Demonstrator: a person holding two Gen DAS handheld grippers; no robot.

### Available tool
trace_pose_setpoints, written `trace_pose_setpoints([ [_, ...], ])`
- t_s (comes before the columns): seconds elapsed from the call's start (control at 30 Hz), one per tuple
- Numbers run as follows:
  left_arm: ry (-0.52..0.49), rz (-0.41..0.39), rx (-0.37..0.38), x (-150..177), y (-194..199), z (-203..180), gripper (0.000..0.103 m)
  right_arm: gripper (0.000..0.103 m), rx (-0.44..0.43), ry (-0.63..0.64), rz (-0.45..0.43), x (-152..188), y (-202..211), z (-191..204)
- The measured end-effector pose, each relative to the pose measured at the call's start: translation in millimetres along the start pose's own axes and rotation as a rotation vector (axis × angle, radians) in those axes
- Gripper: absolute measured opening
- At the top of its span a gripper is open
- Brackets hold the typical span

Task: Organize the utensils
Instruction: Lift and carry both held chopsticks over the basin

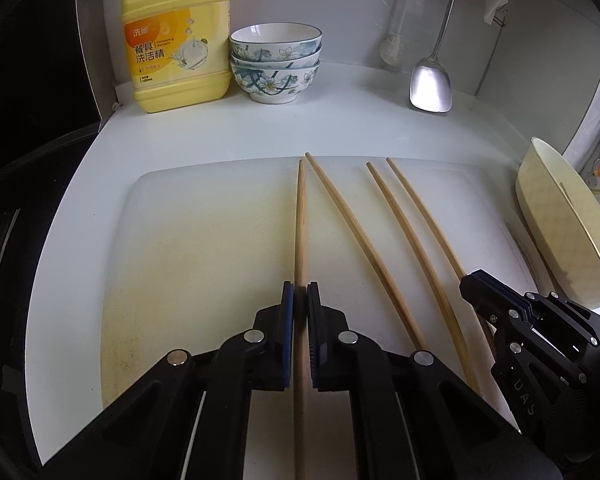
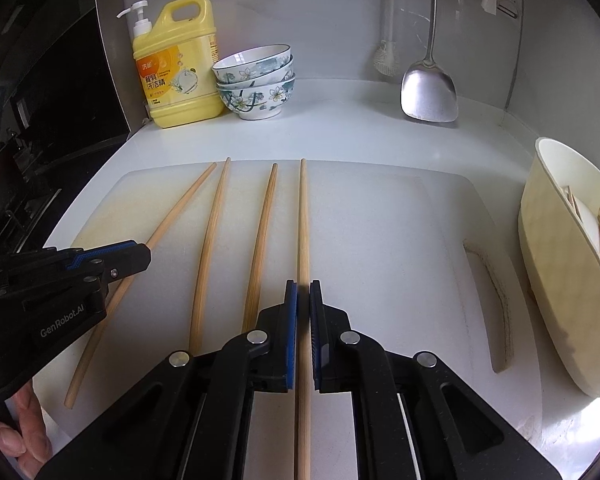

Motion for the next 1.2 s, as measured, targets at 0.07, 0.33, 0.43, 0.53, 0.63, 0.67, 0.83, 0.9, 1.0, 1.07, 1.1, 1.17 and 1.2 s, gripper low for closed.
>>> trace_pose_setpoints([
  [0.07,-0.009,-0.003,0.009,-1,8,0,0.007,0.006,0.006,-0.018,-0.003,0,5,-1],
  [0.33,-0.110,0.015,0.035,-7,52,-4,0.007,0.006,0.024,-0.070,0.002,-9,58,1],
  [0.43,-0.153,0.028,0.072,-13,70,-14,0.007,0.006,0.060,-0.088,-0.019,-16,88,-4],
  [0.53,-0.208,0.015,0.103,-20,87,-32,0.007,0.006,0.100,-0.120,-0.065,-24,120,-18],
  [0.63,-0.254,-0.005,0.147,-32,99,-58,0.007,0.006,0.138,-0.176,-0.093,-29,148,-42],
  [0.67,-0.271,-0.014,0.161,-38,102,-68,0.007,0.006,0.155,-0.190,-0.102,-31,157,-52],
  [0.83,-0.352,-0.055,0.246,-69,104,-133,0.007,0.006,0.250,-0.262,-0.144,-36,191,-112],
  [0.9,-0.379,-0.068,0.276,-83,102,-163,0.007,0.006,0.273,-0.292,-0.160,-37,201,-139],
  [1.0,-0.402,-0.080,0.318,-105,94,-208,0.007,0.006,0.284,-0.322,-0.170,-40,203,-179],
  [1.07,-0.409,-0.076,0.331,-120,86,-237,0.007,0.006,0.277,-0.351,-0.161,-44,199,-207],
  [1.1,-0.411,-0.070,0.342,-126,82,-250,0.007,0.006,0.268,-0.367,-0.164,-46,196,-221],
  [1.17,-0.424,-0.065,0.350,-137,71,-275,0.007,0.006,0.262,-0.385,-0.169,-52,188,-245],
  [1.2,-0.432,-0.064,0.348,-142,65,-285,0.007,0.006,0.253,-0.400,-0.167,-56,181,-256],
])
Point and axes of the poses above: each gripper's, at about its wrist camera, not at the fingertips, and y roughly against the way its jaws point, z to its left, x to its underside, the point moved 4 cm from there along -y, roughly the way its jaws point, and after that the axes turned 8 degrees about -y, right-handed, at the moved point
